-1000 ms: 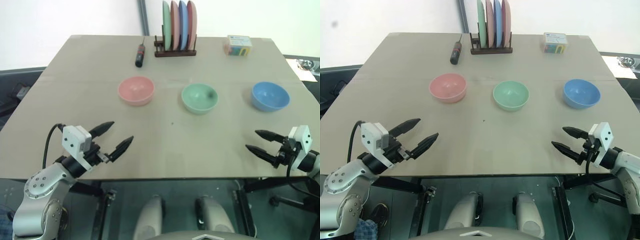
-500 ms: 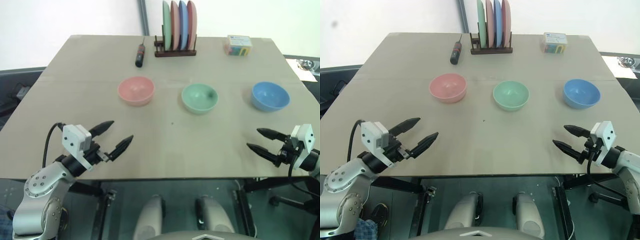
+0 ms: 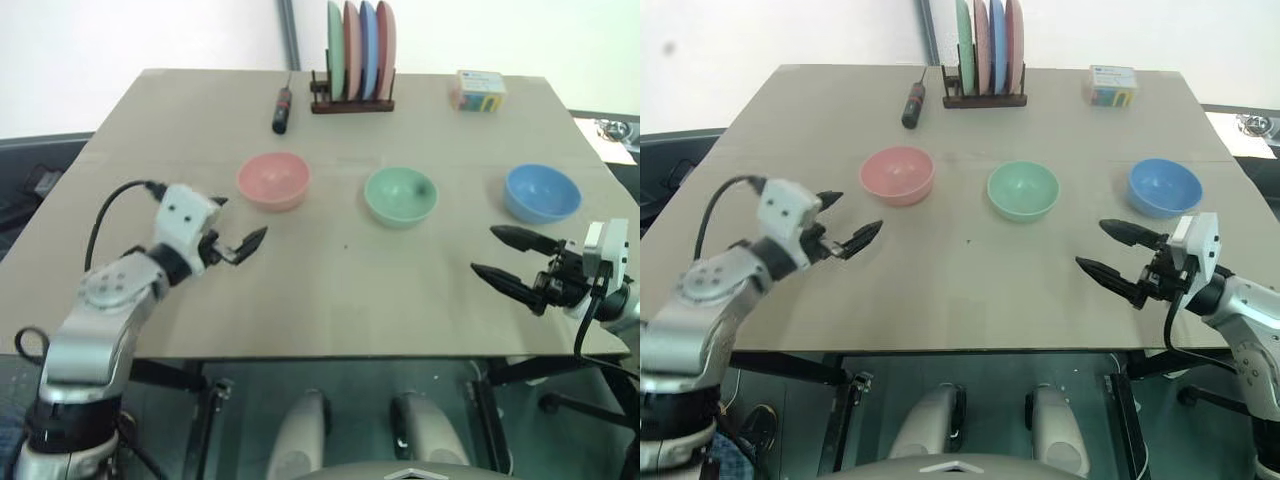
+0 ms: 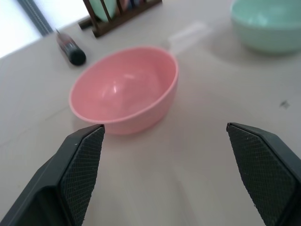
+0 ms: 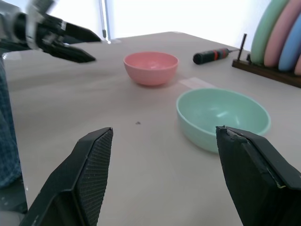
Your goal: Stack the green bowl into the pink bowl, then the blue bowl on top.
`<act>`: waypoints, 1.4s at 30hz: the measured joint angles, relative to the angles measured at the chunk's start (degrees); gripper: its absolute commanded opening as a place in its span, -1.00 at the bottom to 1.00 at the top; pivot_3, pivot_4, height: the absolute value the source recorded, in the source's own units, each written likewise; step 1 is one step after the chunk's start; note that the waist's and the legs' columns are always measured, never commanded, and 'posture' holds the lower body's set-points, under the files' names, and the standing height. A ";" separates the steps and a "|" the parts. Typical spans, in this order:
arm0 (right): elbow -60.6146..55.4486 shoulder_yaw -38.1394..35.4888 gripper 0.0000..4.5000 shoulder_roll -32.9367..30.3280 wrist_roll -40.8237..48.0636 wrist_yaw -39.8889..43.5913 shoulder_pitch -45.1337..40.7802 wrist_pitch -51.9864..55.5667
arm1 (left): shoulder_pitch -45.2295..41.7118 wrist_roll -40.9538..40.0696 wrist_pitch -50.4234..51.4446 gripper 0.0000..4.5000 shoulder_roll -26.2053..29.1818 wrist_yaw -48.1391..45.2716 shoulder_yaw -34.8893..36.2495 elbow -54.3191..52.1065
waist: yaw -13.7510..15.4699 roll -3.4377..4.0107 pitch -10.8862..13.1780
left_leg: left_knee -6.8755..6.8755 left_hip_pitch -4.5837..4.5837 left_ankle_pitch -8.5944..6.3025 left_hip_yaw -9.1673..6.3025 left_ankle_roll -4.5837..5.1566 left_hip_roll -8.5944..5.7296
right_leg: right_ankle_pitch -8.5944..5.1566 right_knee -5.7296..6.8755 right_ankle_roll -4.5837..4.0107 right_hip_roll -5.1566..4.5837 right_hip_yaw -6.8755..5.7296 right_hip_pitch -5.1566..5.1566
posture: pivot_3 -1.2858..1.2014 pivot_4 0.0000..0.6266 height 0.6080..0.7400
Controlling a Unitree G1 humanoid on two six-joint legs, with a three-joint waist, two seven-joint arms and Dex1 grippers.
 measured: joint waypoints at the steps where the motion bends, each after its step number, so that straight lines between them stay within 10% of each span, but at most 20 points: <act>1: -0.11 0.10 0.62 0.05 0.11 -0.29 -0.09 0.21 | -1.51 1.44 -0.30 0.97 0.09 -0.16 -1.67 1.59 | -0.01 0.00 0.00 | 0.00 -0.02 0.00 0.01 0.00 0.00 | 0.01 -0.01 0.00 0.00 0.01 0.00 | 0.03 -0.52 1.00; 14: -0.85 1.22 0.62 1.33 -0.31 -1.81 -0.77 -0.21 | -27.96 18.98 -18.43 0.97 -9.19 -4.52 -20.48 39.84 | -0.06 -0.04 0.02 | -0.03 -0.07 0.00 -0.06 0.00 -0.05 | 0.18 -0.01 0.18 -0.01 -0.04 -0.02 | 0.03 -0.52 1.00; 23: -1.06 0.72 0.62 1.34 -0.71 -2.28 0.82 -0.73 | -35.05 22.09 -26.77 -0.29 -10.77 -11.03 -22.48 52.93 | -0.06 -0.04 0.02 | -0.02 -0.09 0.00 -0.05 0.01 -0.05 | 0.17 0.03 0.20 -0.01 -0.03 -0.04 | 0.03 -0.52 1.00; 27: -1.06 0.54 0.62 1.33 -0.86 -2.44 1.41 -0.89 | -35.14 22.06 -27.32 -0.99 -10.84 -14.11 -22.33 52.44 | -0.07 -0.04 0.02 | -0.02 -0.09 0.00 -0.06 0.01 -0.05 | 0.18 0.04 0.18 -0.01 -0.04 -0.04 | 0.03 -0.52 1.00; 42: -0.76 0.43 0.62 0.66 -1.04 -1.77 0.82 -0.99 | -24.98 15.68 -16.60 -0.99 -8.40 -31.61 -23.65 21.14 | -0.17 -0.03 0.02 | -0.02 -0.07 0.00 -0.05 0.01 -0.04 | 0.26 0.09 0.03 -0.01 0.01 -0.05 | 0.03 -0.52 1.00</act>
